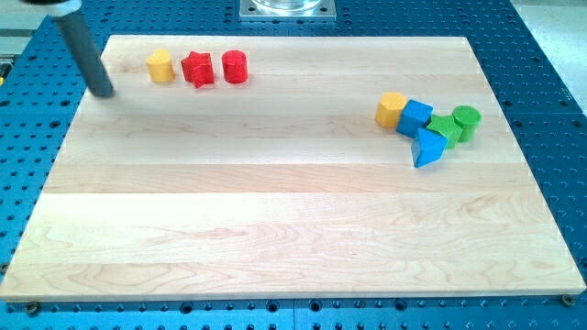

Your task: Push the red star bottom of the red circle

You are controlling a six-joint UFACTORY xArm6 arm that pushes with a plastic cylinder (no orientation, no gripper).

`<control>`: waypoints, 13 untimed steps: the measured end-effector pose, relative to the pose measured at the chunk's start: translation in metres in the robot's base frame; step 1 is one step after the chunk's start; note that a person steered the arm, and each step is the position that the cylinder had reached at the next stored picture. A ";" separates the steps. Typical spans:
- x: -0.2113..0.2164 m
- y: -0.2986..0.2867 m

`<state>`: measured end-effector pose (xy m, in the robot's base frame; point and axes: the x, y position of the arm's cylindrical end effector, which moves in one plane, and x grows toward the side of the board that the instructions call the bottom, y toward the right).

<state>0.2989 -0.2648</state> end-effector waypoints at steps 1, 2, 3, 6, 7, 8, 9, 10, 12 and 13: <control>-0.031 0.064; -0.022 0.120; -0.021 0.138; 0.033 0.067; 0.068 0.089; 0.051 0.143; 0.045 0.195; 0.027 0.198; 0.006 0.190; -0.001 0.238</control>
<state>0.2978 -0.0266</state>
